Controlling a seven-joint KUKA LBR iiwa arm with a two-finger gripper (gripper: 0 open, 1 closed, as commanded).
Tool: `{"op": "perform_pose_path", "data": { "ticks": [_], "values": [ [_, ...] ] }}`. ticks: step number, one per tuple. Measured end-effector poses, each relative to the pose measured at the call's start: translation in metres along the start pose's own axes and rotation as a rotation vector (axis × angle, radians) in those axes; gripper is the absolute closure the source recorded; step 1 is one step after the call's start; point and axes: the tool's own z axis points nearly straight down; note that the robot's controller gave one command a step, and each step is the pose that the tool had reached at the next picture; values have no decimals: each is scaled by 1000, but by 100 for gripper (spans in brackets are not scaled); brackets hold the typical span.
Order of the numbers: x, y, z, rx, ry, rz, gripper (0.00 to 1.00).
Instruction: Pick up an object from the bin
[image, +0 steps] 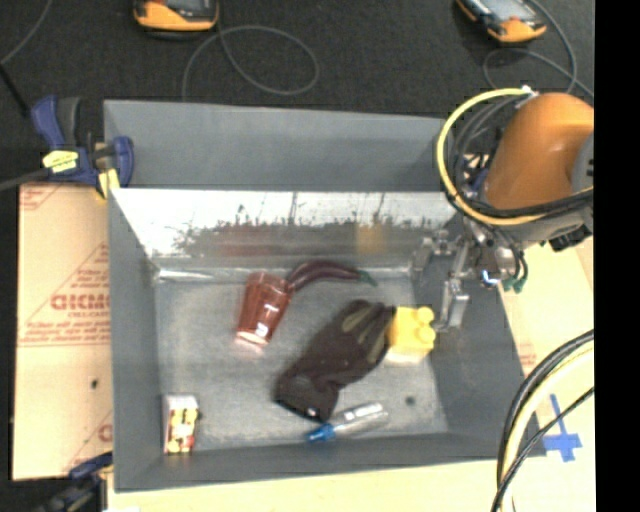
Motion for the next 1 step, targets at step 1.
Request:
{"op": "perform_pose_path", "data": {
  "ticks": [1],
  "values": [
    [-1, 1, -5, 1, -7, -3, 0]
  ]
}}
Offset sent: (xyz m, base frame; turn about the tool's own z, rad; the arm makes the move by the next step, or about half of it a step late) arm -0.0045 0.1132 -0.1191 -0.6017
